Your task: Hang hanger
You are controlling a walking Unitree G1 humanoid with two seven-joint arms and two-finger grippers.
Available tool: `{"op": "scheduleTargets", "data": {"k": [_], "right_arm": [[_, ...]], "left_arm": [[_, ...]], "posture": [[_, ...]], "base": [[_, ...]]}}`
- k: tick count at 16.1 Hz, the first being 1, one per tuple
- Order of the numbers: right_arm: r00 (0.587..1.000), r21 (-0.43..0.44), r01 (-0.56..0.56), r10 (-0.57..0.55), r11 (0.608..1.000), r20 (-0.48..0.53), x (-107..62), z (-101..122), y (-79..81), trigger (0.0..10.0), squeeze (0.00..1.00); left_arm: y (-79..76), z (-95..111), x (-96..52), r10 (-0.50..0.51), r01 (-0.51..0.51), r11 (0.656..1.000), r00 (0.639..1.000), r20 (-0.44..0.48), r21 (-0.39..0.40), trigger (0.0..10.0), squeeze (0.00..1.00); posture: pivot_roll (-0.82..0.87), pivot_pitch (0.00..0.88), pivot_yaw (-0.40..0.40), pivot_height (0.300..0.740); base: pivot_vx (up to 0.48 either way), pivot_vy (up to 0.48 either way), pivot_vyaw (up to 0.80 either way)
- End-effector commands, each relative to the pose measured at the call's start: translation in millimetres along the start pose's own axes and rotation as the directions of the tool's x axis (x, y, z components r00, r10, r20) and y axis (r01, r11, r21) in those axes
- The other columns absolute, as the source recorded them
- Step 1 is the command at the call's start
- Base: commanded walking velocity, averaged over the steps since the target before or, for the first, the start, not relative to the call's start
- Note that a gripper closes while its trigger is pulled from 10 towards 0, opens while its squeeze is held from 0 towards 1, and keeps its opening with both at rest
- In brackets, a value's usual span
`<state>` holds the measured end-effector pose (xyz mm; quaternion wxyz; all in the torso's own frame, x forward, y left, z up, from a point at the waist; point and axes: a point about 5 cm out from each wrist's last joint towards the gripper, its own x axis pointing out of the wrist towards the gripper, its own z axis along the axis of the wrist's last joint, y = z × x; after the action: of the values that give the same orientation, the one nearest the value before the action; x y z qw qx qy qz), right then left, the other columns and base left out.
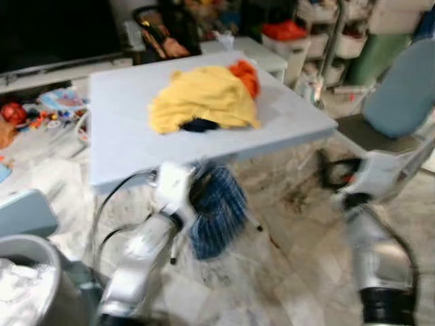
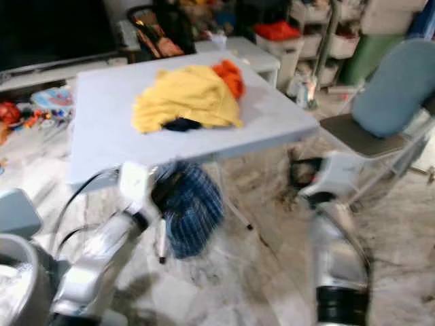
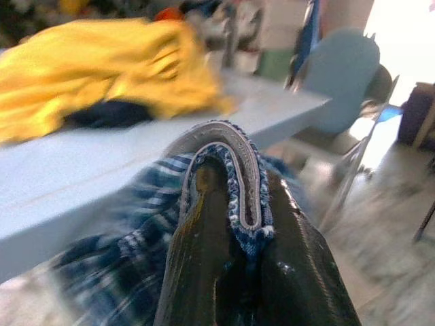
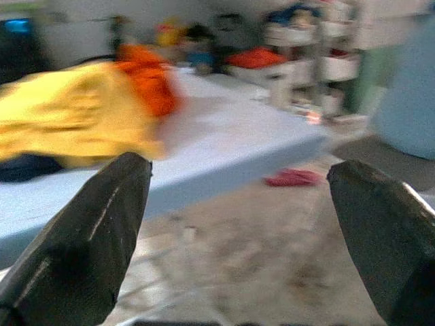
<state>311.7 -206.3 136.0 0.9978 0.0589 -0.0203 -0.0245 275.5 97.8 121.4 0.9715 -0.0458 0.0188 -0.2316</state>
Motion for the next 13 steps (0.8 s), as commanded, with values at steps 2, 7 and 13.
{"op": "scheduleTargets", "data": {"k": [2, 7, 13], "right_arm": [[1.0, -0.016, 0.024, -0.023, 1.0, 0.014, 0.2, 6.6, -6.8, 10.0, 0.0], [1.0, -0.02, 0.027, -0.027, 0.999, 0.013, -1.8, 6.4, -6.5, 10.0, 0.0], [1.0, -0.023, 0.028, -0.027, 0.999, 0.012, -2.4, 6.7, -5.5, 10.0, 0.0]], "left_arm": [[-9.9, 8.6, 4.1, -0.063, 0.063, 0.998, 0.997, 0.045, 0.0, 10.0, 0.0], [-9.7, 7.9, 4.3, -0.093, 0.093, 0.996, 0.995, 0.038, 0.004, 10.0, 0.0], [-12.4, 6.5, 4.4, -0.106, 0.107, 0.994, 0.994, 0.032, -0.007, 10.0, 0.0]], "posture": [[-0.13, 0.0, 0.019, 0.74], [-0.13, 0.0, 0.026, 0.74], [-0.14, 0.0, 0.029, 0.74]], "base": [[0.0, 0.0, -0.8], [0.281, 0.0, -0.8], [0.312, 0.143, -0.8]]}}
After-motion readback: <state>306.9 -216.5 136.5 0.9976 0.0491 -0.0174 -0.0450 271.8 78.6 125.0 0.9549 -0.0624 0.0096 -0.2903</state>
